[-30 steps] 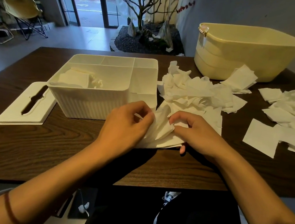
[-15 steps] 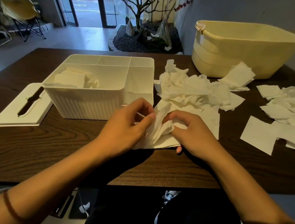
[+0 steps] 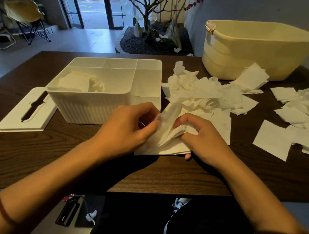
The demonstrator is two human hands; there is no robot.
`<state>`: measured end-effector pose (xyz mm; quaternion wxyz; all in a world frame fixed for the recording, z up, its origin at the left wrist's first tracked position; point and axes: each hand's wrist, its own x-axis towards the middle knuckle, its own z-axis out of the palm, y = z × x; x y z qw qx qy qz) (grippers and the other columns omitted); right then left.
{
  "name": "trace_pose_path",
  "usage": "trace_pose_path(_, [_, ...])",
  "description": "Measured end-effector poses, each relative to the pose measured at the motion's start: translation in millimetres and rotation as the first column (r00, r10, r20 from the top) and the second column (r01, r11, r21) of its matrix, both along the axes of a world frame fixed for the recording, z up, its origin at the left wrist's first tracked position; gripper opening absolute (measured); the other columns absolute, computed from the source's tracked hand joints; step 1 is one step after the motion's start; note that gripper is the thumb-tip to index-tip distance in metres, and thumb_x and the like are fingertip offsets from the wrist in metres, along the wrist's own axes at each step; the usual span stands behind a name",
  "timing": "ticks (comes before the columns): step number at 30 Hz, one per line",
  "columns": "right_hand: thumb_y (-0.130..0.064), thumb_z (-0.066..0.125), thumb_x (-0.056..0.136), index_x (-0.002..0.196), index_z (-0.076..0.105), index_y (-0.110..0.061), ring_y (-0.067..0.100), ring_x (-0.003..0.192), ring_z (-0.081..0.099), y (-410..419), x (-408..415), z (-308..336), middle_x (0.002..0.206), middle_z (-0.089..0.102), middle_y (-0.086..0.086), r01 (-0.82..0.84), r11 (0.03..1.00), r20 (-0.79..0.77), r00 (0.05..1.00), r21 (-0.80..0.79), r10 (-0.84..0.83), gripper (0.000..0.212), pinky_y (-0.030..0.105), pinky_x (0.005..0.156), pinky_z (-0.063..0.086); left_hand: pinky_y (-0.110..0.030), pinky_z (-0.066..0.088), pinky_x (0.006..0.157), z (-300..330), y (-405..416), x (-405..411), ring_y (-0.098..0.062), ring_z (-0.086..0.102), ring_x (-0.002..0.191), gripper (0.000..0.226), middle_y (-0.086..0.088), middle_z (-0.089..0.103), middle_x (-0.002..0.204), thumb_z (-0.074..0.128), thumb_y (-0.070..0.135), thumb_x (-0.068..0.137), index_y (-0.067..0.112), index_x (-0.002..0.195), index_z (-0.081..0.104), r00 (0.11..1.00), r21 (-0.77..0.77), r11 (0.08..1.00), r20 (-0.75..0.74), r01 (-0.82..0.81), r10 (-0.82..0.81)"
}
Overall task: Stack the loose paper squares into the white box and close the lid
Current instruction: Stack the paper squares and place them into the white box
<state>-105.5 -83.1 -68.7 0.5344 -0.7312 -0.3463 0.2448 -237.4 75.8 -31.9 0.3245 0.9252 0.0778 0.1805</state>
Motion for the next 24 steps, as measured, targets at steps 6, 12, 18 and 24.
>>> trace_pose_path(6, [0.003,0.056,0.09,0.085,0.066,-0.018,0.011,0.075,0.063,-1,-3,2,0.109,0.062,-0.006,0.012,1.0,-0.007,1.0,0.004,-0.012,0.024,0.03,0.048,0.055,-0.038,0.062,0.072,3,18,-12,-0.015,0.069,0.083,0.017,0.003,0.071,0.099,0.063,0.022,0.092,0.017,0.107,0.07,0.991,0.45,0.893,0.123,-0.005,-0.056])
trace_pose_path(12, [0.008,0.055,0.086,0.087,0.064,-0.018,0.016,0.082,0.061,-2,-4,0,0.107,0.061,-0.006,0.039,0.999,0.013,0.999,0.021,-0.039,0.028,0.03,0.047,0.056,-0.039,0.061,0.066,-19,17,-13,-0.021,0.069,0.084,0.023,0.0,0.069,0.105,0.052,0.028,0.095,0.019,0.108,0.069,0.993,0.505,0.862,0.066,0.049,-0.095])
trace_pose_path(18, [-0.01,0.067,0.091,0.132,0.046,-0.048,-0.002,0.092,0.061,-3,-1,-2,0.119,0.058,-0.011,0.025,0.996,0.109,0.993,0.081,-0.033,0.06,0.014,0.061,0.054,-0.039,0.059,0.058,-22,10,-12,-0.024,0.065,0.078,0.024,-0.007,0.065,0.099,0.052,0.022,0.094,0.012,0.106,0.071,0.976,0.597,0.802,0.162,0.021,-0.147])
trace_pose_path(24, [0.01,0.053,0.082,0.113,0.064,-0.039,0.011,0.097,0.062,-3,-3,-5,0.116,0.063,-0.008,0.023,0.996,0.117,0.993,0.088,-0.033,0.059,0.032,0.065,0.06,-0.036,0.056,0.059,-28,-2,-12,-0.016,0.061,0.081,0.032,0.001,0.06,0.102,0.052,0.042,0.094,0.02,0.111,0.065,0.982,0.504,0.856,0.073,0.112,-0.172])
